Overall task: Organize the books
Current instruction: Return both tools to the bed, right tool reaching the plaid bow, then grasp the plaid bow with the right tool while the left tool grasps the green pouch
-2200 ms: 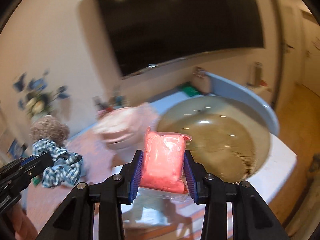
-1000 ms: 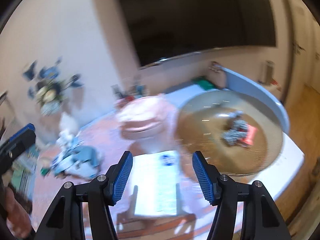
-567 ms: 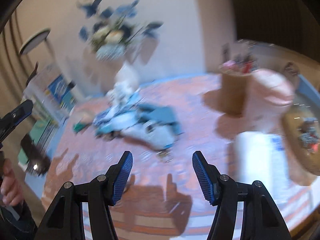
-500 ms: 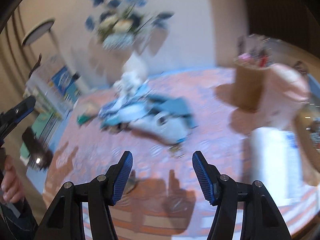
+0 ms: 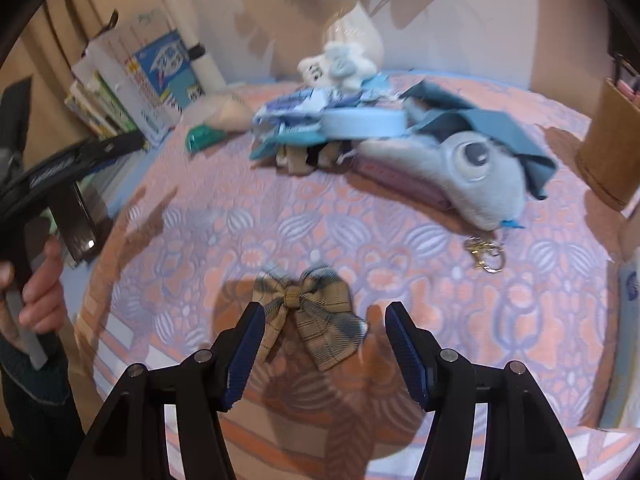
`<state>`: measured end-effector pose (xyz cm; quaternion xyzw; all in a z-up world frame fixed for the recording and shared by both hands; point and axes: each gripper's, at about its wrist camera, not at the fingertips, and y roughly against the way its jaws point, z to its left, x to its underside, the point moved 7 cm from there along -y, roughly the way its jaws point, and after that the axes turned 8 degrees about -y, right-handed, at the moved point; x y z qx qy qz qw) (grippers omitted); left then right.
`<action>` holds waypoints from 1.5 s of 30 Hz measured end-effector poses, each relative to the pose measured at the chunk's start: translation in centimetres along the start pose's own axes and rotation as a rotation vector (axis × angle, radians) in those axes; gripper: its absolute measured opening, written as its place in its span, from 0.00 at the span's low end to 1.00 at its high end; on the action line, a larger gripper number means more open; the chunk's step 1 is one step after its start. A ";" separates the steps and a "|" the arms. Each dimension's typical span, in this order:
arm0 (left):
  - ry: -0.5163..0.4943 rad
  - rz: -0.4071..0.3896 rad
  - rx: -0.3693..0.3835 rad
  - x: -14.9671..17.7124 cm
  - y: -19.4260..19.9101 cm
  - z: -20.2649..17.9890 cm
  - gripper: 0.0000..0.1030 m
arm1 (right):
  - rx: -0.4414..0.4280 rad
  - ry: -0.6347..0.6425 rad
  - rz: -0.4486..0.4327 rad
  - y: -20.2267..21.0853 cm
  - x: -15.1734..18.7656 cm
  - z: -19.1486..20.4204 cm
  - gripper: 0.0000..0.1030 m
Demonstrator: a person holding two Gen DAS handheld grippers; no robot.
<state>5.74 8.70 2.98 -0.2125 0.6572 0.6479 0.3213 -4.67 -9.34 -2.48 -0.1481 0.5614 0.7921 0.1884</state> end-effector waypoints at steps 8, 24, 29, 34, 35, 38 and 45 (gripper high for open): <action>-0.020 0.016 -0.075 -1.4 -5.1 1.5 0.71 | -0.010 0.044 0.007 -2.4 -0.1 1.0 0.72; 0.018 0.049 -0.055 -0.7 -8.7 3.0 0.71 | 0.126 0.172 -0.054 -4.4 -0.6 2.3 0.75; 0.010 0.056 -0.041 -0.9 -9.2 2.8 0.71 | 0.136 0.160 -0.056 -4.4 -0.7 2.3 0.67; 0.002 0.070 0.108 -1.0 -9.8 2.2 0.71 | 0.136 0.155 -0.071 -4.5 -1.2 2.4 0.54; 0.002 0.074 0.112 -1.0 -9.9 2.2 0.71 | 0.132 0.157 -0.074 -4.4 -1.2 2.4 0.53; -0.022 0.083 0.076 -1.4 -10.5 2.2 0.71 | 0.128 0.159 -0.077 -4.4 -1.2 2.4 0.53; -0.076 0.076 0.082 -1.5 -10.4 1.3 0.32 | 0.111 0.141 -0.082 -3.9 -0.7 2.2 0.52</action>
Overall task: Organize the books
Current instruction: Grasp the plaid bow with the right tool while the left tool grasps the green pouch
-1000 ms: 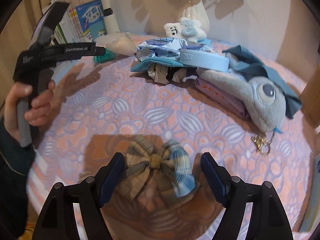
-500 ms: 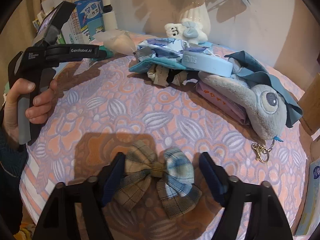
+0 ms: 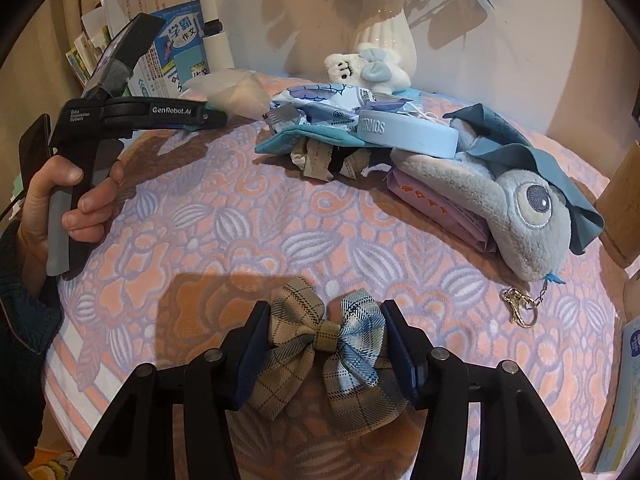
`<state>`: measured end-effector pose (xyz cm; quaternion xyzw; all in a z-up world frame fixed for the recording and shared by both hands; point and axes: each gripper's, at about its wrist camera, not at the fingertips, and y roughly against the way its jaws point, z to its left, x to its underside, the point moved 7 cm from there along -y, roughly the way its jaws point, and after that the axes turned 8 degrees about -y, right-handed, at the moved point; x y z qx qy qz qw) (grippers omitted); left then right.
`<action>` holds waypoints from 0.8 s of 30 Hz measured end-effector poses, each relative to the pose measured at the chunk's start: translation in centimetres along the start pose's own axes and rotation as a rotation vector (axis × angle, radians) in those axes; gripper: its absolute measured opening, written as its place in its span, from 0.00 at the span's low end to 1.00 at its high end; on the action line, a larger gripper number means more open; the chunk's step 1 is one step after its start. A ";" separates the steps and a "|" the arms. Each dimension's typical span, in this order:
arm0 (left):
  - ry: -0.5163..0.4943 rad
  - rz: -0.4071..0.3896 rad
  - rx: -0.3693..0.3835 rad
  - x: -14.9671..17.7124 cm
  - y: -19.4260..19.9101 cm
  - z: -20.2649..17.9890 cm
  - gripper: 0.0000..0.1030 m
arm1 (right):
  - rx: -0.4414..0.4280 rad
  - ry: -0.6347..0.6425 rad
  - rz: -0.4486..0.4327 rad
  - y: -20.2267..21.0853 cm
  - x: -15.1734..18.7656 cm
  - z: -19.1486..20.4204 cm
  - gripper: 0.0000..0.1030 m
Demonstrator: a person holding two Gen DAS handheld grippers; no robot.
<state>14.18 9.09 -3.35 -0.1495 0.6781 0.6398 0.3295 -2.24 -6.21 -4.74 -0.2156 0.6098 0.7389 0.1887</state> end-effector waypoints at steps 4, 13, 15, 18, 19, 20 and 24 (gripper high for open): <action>-0.013 -0.023 -0.019 1.0 2.2 -0.7 0.24 | -0.001 -0.016 0.002 0.6 0.4 -0.4 0.50; 0.057 -0.035 0.103 6.1 8.2 -3.4 0.21 | 0.033 -0.060 -0.055 4.1 0.7 -2.6 0.50; 0.060 -0.029 0.139 7.3 9.1 -4.5 0.21 | 0.038 -0.061 -0.064 4.8 1.0 -2.8 0.50; 0.054 -0.003 0.171 9.3 9.7 -6.4 0.24 | 0.040 -0.064 -0.065 5.3 1.5 -3.1 0.50; 0.041 0.010 0.169 9.8 9.6 -7.0 0.28 | 0.038 -0.066 -0.063 5.3 1.6 -3.1 0.50; 0.032 0.022 0.164 10.1 9.4 -7.2 0.33 | 0.033 -0.070 -0.055 5.3 1.9 -3.1 0.50; 0.000 0.075 0.110 11.5 8.9 -7.5 0.43 | 0.011 -0.097 -0.023 4.7 2.5 -3.4 0.50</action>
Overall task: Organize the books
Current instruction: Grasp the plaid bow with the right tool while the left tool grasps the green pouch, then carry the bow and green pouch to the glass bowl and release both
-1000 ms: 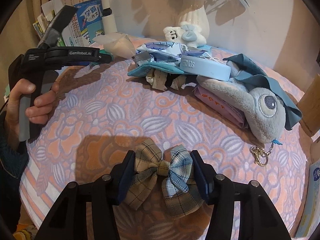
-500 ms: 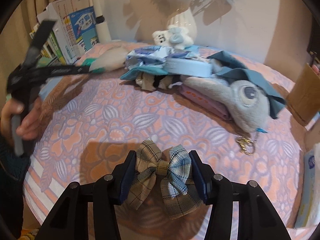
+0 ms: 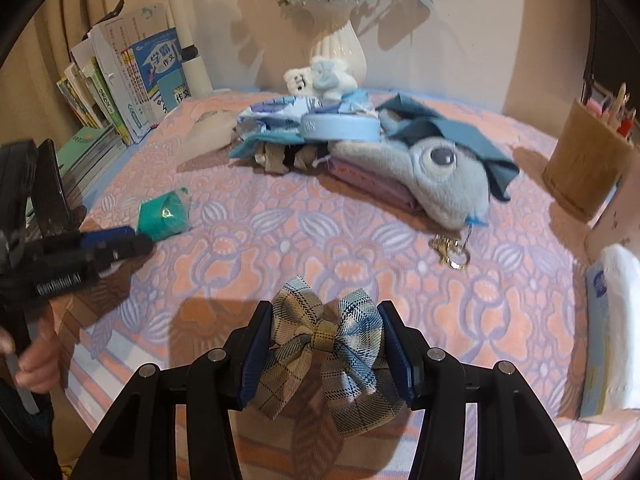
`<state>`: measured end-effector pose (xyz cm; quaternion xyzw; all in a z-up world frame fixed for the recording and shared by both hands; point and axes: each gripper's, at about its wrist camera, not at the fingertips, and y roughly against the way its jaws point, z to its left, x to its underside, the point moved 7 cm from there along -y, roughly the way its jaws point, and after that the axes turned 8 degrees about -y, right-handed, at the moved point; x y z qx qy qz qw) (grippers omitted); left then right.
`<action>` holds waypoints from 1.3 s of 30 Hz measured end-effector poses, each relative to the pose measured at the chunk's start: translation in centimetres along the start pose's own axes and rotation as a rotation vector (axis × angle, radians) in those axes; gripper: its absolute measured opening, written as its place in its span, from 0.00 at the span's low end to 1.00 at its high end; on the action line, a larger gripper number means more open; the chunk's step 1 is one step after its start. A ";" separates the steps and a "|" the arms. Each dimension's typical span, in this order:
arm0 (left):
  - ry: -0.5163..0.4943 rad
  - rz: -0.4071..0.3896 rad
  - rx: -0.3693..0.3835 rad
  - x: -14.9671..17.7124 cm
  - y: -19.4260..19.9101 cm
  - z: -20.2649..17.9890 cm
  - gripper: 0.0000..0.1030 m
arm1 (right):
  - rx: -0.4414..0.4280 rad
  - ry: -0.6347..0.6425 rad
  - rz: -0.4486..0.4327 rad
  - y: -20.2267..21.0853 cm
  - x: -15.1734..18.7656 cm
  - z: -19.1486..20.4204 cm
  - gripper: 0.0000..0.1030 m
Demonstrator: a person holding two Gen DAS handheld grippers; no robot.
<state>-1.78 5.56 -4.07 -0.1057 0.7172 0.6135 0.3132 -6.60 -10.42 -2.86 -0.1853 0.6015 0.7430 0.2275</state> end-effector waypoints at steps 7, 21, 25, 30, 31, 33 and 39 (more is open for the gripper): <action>-0.064 -0.102 -0.052 -3.6 0.3 0.5 0.82 | -0.012 -0.031 0.025 -1.2 0.1 -1.1 0.50; -0.138 -0.146 0.060 -4.7 2.1 -5.3 0.36 | 0.014 -0.034 -0.062 1.9 -1.4 -2.4 0.50; -0.160 -0.199 0.099 -6.3 4.1 -8.0 0.36 | 0.026 -0.034 -0.122 4.4 -2.2 -2.8 0.50; -0.218 -0.268 0.179 -9.5 6.4 -13.5 0.36 | 0.051 -0.061 -0.192 7.7 -3.0 -4.7 0.50; -0.229 -0.273 0.192 -10.0 6.5 -14.5 0.36 | 0.061 -0.070 -0.206 8.4 -3.1 -5.2 0.50; -0.259 -0.285 0.218 -11.5 6.8 -17.4 0.36 | 0.088 -0.097 -0.233 9.8 -3.5 -6.7 0.50; -0.370 -0.302 0.318 -14.8 7.5 -26.4 0.36 | 0.195 -0.226 -0.307 14.5 -3.9 -14.0 0.50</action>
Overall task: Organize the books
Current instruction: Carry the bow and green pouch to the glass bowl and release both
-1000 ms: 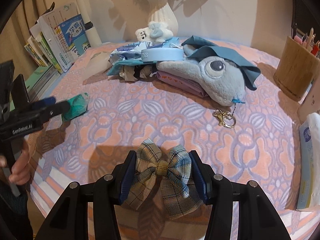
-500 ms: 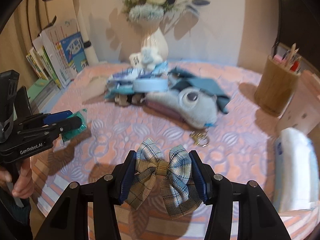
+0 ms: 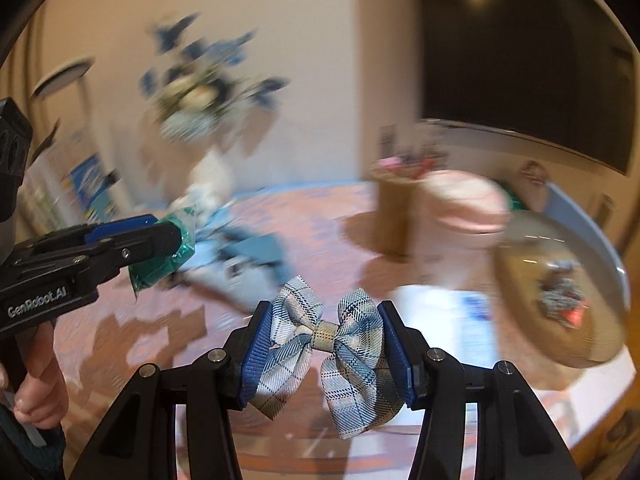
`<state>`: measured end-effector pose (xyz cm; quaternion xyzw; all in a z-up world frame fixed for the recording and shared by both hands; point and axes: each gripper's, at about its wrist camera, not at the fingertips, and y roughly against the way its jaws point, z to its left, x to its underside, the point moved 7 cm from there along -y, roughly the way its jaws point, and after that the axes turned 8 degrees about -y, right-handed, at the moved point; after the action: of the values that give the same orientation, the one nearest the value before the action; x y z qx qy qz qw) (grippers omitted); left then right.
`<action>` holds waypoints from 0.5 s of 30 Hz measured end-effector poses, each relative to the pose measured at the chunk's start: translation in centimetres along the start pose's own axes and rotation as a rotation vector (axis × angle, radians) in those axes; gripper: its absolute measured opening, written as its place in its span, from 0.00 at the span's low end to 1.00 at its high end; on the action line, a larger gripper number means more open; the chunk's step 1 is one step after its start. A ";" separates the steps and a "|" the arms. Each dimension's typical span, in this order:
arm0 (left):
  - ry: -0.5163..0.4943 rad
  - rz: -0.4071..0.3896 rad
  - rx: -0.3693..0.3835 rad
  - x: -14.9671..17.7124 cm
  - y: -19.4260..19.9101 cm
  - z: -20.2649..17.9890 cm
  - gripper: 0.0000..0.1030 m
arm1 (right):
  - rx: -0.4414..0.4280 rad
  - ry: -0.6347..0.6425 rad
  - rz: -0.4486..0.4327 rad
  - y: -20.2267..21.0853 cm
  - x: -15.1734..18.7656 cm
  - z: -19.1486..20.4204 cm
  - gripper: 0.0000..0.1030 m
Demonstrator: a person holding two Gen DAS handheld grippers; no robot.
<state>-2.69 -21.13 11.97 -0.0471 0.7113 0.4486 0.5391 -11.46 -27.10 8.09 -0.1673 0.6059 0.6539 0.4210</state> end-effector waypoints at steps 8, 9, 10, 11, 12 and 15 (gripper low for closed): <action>-0.125 -0.007 0.147 -6.7 -6.0 -11.4 0.36 | 0.171 -0.255 -0.071 2.8 -3.9 -14.2 0.50; -0.139 -0.001 0.168 -7.4 -7.1 -13.1 0.36 | 0.190 -0.281 -0.076 3.2 -4.2 -15.7 0.50; -0.145 0.004 0.180 -7.7 -7.7 -14.1 0.36 | 0.215 -0.312 -0.079 3.3 -4.6 -17.6 0.50; -0.152 0.010 0.189 -8.0 -8.5 -14.9 0.36 | 0.230 -0.333 -0.079 3.3 -4.8 -18.9 0.50; -0.163 0.018 0.197 -8.4 -9.4 -16.0 0.36 | 0.242 -0.358 -0.077 3.2 -4.9 -20.3 0.50; -0.189 0.043 0.217 -9.0 -12.0 -18.4 0.36 | 0.258 -0.436 -0.059 2.7 -4.6 -23.8 0.51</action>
<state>-5.67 -44.65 12.47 0.0691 0.7025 0.3830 0.5958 -17.67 -50.69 8.21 0.0152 0.5740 0.5794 0.5784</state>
